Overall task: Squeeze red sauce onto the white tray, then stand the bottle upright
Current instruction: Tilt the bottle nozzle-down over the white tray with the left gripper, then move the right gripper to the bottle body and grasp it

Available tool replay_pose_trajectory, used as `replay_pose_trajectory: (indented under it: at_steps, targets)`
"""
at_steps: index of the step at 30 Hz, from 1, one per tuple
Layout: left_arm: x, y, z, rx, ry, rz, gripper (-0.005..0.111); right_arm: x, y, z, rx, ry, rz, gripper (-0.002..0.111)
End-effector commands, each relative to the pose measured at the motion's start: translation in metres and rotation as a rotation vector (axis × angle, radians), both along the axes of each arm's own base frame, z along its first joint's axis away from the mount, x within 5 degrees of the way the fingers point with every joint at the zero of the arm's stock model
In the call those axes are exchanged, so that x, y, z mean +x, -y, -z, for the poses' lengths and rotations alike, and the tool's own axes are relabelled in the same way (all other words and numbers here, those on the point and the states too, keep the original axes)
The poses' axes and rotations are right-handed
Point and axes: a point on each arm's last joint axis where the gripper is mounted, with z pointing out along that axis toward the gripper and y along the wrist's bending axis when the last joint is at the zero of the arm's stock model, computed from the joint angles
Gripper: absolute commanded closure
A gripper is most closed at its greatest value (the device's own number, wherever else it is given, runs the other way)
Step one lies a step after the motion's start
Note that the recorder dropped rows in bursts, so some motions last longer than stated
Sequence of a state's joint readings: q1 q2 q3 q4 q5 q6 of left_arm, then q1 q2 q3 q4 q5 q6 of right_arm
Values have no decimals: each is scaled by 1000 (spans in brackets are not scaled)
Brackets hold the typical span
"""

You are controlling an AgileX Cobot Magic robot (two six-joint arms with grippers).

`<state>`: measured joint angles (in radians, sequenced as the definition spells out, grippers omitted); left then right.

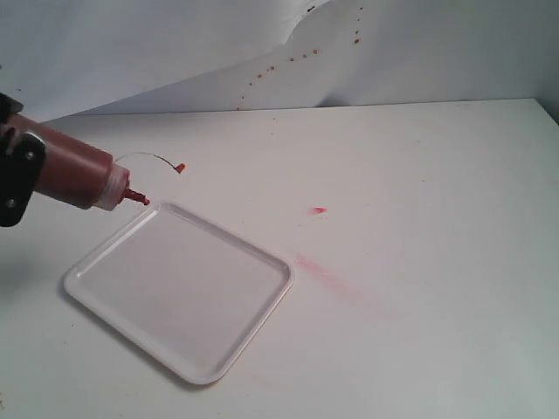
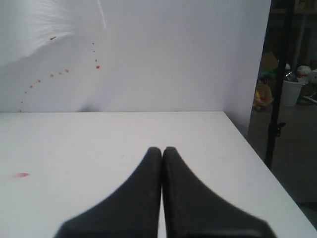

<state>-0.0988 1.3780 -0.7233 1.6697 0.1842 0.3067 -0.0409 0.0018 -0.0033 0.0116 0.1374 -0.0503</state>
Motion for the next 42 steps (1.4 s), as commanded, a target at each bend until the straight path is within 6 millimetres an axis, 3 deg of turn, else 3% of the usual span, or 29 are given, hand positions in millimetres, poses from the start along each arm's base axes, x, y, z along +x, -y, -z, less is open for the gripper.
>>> replay_pose_trajectory:
  at_steps: [1, 9, 14, 17, 20, 26, 36, 42]
  targets:
    - [-1, 24, -12, 117, 71, 33, 106, 0, 0, -3, 12, 46, 7, 108]
    - [-3, 29, -14, 190, 70, 88, 106, -1, 1, -15, 234, 188, 9, 108]
    - [-4, 41, -12, 163, 58, 165, 106, 0, -4, -13, 282, 150, -76, 108]
    - [-5, 48, -12, 169, 63, 185, 106, 11, -9, -10, 255, 61, -136, 108]
    - [-6, 53, -12, 168, 65, 199, 106, 23, -15, -29, 192, -13, -194, 108]
    - [-6, 53, -12, 141, 66, 187, 106, 71, -36, -74, 27, -182, -298, 108]
    - [-6, 53, -12, 135, 66, 183, 106, 156, -61, -106, -139, -335, -353, 108]
    - [-6, 53, -12, 135, 66, 183, 106, 205, -75, -114, -268, -580, -480, 108]
